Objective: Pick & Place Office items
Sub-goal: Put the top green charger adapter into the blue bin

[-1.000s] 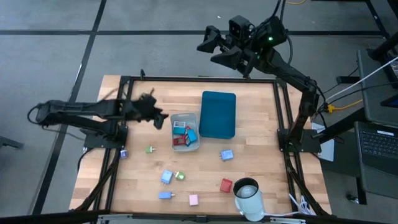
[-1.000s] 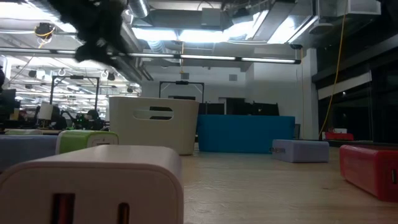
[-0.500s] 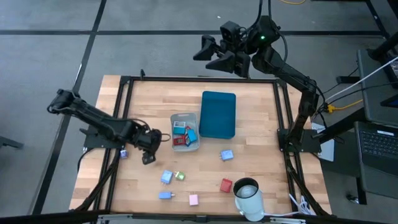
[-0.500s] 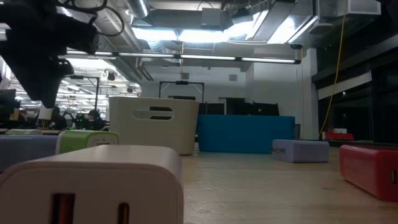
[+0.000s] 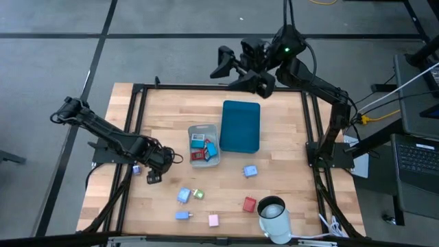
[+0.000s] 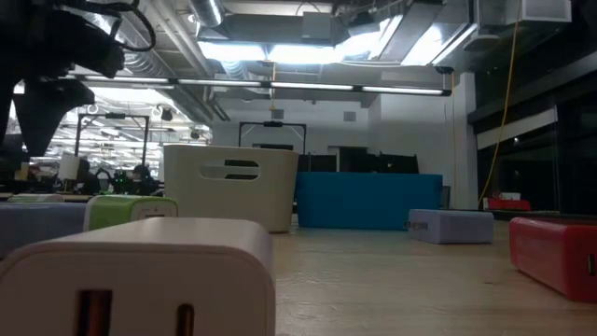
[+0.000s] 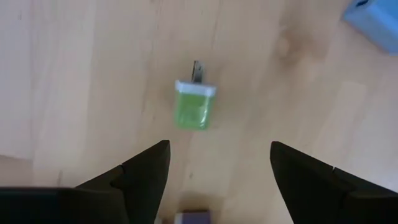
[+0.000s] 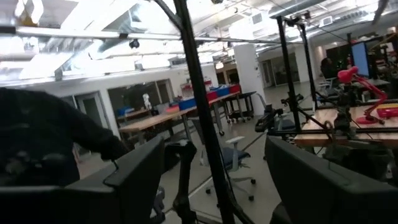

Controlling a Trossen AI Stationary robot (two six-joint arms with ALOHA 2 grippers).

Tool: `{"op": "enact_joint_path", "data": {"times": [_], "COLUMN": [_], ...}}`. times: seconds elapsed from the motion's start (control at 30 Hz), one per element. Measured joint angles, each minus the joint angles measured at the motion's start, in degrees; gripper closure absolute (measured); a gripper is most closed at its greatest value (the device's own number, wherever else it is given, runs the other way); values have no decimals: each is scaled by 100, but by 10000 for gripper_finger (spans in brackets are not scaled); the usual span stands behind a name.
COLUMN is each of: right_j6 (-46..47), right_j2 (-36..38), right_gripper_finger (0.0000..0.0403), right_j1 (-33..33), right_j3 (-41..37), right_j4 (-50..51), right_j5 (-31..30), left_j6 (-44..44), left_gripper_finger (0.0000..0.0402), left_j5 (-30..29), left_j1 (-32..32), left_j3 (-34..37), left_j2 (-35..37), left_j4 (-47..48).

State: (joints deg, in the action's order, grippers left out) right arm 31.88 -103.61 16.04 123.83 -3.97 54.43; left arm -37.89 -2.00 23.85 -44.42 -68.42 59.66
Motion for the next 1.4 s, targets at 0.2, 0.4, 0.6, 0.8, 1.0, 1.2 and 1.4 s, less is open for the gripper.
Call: {"op": "enact_joint_path", "data": {"times": [0.2, 0.4, 0.6, 0.8, 1.0, 1.2, 1.4], "right_j6": [-673, -903, -1004, -933, -871, -830, -835], "right_j2": [-9, -26, -28, -33, -33, -33, -31], "right_gripper_finger": [119, 119, 119, 119, 119, 119, 119], "right_j1": [-112, -112, -111, -123, -125, -130, -130], "right_j3": [-2, -2, -69, -105, -109, -109, -109], "right_j4": [327, 618, 745, 762, 791, 793, 791], "right_j5": [2, 32, 48, 48, 52, 52, -53], "left_j6": [13, 170, 522, 812, 606, 307, 323], "left_gripper_finger": [127, 127, 127, 132, 136, 141, 200], "left_j5": [-37, -29, -41, -15, 190, 357, 319], "left_j1": [-158, -330, -527, -572, -513, -504, -578], "left_j3": [0, 0, 0, 0, 344, 724, 780], "left_j2": [-1, -181, -760, -1524, -1698, -1623, -1537], "left_j4": [87, -28, -645, -732, -1117, -1382, -1408]}}
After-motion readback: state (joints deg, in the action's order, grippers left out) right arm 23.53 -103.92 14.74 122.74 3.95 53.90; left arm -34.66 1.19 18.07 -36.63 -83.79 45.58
